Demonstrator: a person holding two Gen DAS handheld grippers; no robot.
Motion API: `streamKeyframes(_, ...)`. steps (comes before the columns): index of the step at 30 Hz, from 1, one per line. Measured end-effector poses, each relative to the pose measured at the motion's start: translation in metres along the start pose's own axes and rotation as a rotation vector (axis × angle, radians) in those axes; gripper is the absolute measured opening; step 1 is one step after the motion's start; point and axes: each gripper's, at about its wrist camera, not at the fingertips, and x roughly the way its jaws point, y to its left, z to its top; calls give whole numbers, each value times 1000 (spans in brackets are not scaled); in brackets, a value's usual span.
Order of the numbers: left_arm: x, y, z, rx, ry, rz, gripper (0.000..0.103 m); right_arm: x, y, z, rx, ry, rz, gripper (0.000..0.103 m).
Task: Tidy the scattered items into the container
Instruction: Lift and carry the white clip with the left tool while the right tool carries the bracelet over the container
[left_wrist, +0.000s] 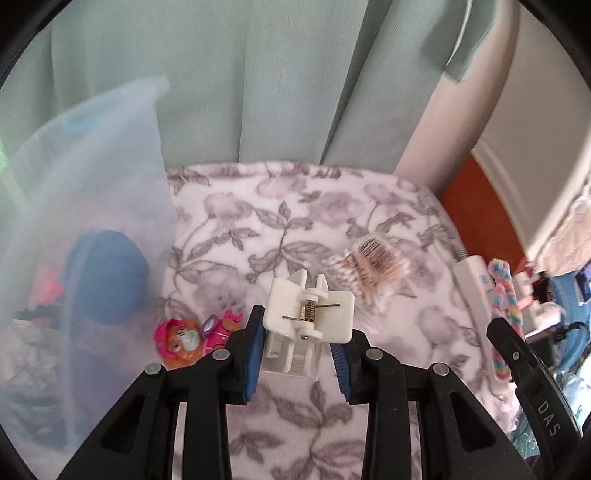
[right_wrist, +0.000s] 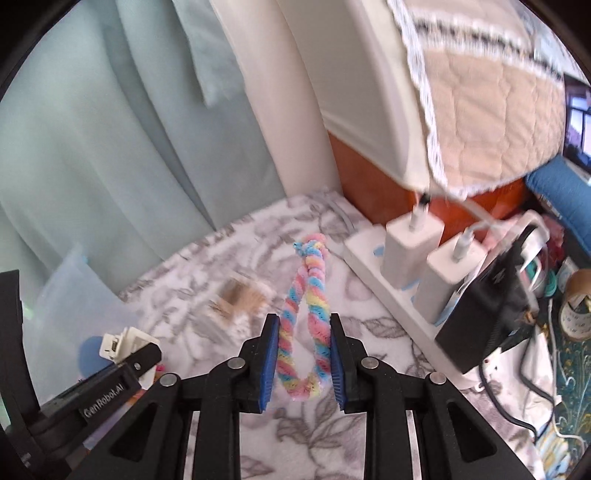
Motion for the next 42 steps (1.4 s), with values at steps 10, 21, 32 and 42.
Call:
streamKeyframes(10, -93, -1, 5, 18, -141, -30, 35, -90, 22, 19, -21, -151, 68, 28)
streamKeyframes(21, -181, 12, 1, 12, -290, -48, 34, -168, 55, 29, -68, -295, 127, 28)
streamKeyframes(32, -226, 34, -7, -16, -372, -54, 34, -208, 92, 25, -134, -359, 173, 28)
streamKeyframes(42, -243, 67, -12, -79, -407, -42, 34, -221, 130, 14, -208, -371, 203, 28)
